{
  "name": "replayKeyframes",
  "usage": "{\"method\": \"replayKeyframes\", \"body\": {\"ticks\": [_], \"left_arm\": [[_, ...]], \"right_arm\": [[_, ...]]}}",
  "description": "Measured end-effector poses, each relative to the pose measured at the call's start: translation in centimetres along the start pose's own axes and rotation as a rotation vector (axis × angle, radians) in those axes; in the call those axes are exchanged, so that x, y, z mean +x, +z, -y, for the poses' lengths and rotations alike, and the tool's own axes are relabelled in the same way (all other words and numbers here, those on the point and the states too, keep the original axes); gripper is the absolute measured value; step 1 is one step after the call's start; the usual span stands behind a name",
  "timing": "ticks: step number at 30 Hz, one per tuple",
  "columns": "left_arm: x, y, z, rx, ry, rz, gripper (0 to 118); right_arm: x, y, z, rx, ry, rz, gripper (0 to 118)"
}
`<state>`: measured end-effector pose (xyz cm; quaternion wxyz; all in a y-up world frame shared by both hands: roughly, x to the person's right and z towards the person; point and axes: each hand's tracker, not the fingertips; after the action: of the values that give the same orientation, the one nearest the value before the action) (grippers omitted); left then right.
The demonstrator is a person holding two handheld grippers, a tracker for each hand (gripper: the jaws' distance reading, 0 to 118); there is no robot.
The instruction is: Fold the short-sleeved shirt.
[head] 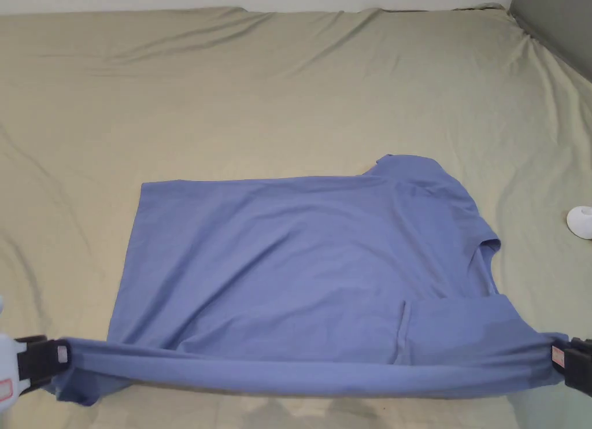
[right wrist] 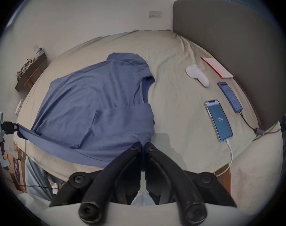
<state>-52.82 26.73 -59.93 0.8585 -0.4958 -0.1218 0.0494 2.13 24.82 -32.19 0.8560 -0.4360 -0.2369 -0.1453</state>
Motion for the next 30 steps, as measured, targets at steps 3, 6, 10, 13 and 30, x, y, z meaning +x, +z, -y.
{"method": "replayKeyframes", "body": {"ticks": [3,6,10,13,30], "left_arm": [[0.2,-1.8,-2.9,0.015,-0.02,-0.002,0],[1.4,-3.4,-5.7,0.027,-0.03,-0.013,0],[2.9,-7.0,-9.0,0.021,-0.057,-0.035,0],[3.8,-9.5,-11.2,0.017,-0.062,-0.052,0],[-0.8,-9.4,-4.4,-0.062,0.038,0.013,4]], "right_arm": [[-0.5,-1.2,-2.9,0.009,0.009,0.009,2],[-0.6,-3.8,-6.1,0.01,-0.011,0.002,2],[-2.0,-7.5,-10.0,-0.014,0.018,0.025,2],[-2.6,-10.8,-12.5,-0.044,0.015,0.044,2],[-2.2,-10.0,-4.0,-0.07,-0.181,-0.027,0]]}}
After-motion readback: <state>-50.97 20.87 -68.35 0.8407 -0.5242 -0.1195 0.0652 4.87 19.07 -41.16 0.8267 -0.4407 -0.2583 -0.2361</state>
